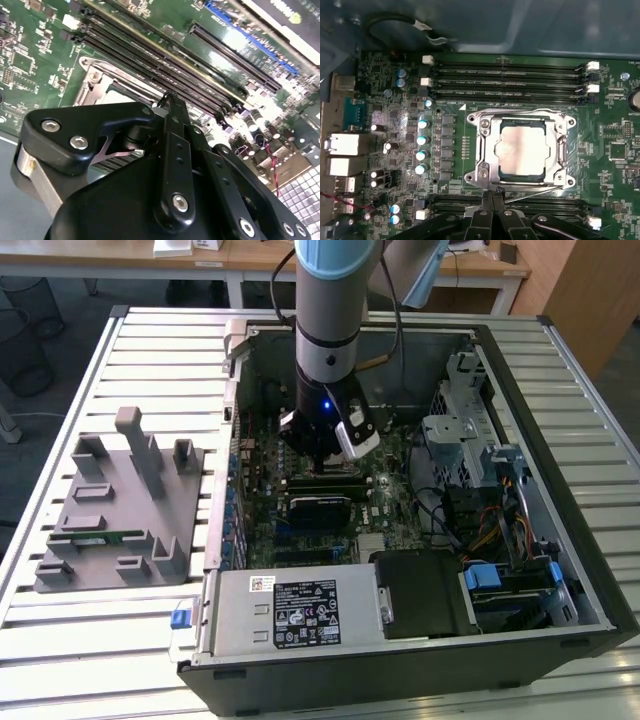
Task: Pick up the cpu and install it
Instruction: 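Install the second cpu locking lever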
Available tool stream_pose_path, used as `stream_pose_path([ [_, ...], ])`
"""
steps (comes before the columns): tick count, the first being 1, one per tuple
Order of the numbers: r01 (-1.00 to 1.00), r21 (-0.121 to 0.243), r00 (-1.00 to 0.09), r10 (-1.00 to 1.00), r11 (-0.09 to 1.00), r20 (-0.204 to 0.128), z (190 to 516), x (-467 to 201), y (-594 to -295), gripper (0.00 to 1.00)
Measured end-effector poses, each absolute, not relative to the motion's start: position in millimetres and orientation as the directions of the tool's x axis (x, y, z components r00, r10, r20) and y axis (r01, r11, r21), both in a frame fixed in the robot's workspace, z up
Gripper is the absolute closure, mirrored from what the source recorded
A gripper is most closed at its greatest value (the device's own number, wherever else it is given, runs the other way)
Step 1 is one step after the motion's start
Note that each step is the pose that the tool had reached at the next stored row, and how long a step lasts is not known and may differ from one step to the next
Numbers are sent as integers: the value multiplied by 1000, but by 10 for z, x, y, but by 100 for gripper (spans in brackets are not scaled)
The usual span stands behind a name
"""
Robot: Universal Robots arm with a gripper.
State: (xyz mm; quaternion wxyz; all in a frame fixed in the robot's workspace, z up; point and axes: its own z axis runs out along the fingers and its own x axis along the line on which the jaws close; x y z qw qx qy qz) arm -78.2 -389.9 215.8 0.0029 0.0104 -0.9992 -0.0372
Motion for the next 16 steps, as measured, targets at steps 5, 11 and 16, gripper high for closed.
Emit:
stream_pose_path([
  [5,-21,79,-1000,-21,997,5,2138,-803,-3937,89],
  [11,-21,108,-1000,-21,994,4,2114,-823,-4002,89],
  [16,-21,156,-1000,-21,987,3,2099,-840,-4053,89],
])
